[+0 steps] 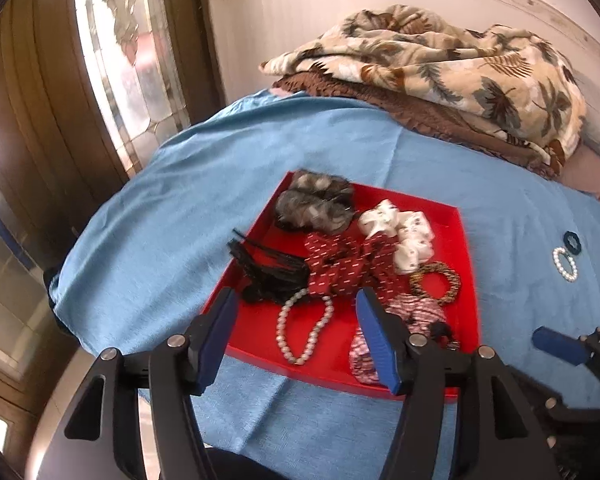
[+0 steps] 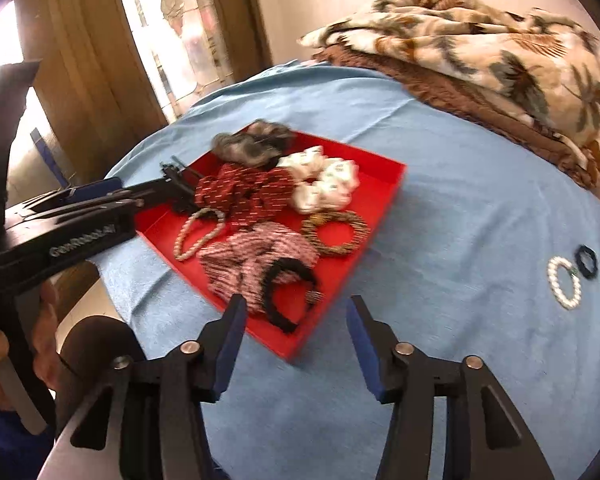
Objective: Organize jewelry
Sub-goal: 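Withdraw both tools toward the last pearl bracelet and black hair tie, then grasp the pearl bracelet with green bead with left gripper while right grasps black hair tie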
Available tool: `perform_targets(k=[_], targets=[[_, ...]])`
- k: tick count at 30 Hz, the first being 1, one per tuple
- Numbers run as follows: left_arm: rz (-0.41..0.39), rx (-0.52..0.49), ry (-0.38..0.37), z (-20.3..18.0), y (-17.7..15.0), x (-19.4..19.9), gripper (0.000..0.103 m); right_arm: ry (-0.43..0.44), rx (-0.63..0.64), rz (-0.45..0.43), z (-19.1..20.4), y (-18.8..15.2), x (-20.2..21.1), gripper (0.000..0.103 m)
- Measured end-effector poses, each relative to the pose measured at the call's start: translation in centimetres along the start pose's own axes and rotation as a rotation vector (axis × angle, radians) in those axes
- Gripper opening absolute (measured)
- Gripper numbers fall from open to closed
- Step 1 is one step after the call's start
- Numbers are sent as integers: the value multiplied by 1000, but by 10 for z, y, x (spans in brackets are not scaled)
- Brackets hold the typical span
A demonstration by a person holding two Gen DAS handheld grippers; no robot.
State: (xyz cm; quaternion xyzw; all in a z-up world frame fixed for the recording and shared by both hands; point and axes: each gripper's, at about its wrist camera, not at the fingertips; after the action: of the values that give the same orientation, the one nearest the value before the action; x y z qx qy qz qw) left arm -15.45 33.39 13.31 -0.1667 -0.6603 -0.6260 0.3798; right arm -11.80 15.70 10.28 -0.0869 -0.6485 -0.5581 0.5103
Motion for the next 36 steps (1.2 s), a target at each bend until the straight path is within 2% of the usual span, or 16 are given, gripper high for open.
perform_targets(k=[8,16,21,25,32,36], targets=[[-16,-121,-71,-60,3,20,61,-121,-137,-21,-83,-32,37,63],[2,-273,-213,-136,-8,33,61,-260,-337,-38,-183,-76,81,63],[44,-327,-293,-180,-11,26,61,-286,-464,-61,-232,-96,100,63],[69,-329,-338,-208,-5,17,61,-297,-498,-69,-253,-99,104,63],[77,-327,-361,-252,10,-9,61,-309,-497,-64,-280,-87,88,63],[130,-315,-416,-278,19,-34,61,-302,-489,-49,-298,-72,70,63]])
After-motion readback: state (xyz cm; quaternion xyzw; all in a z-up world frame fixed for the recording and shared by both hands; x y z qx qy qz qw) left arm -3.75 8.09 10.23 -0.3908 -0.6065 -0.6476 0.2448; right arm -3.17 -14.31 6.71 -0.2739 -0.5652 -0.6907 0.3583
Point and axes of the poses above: each gripper's, at about its wrist camera, not at the fingertips, and x roughly against the way its jaws point, z to its left, y to its top, and after that the axes turned 1 degree about x, right-handed
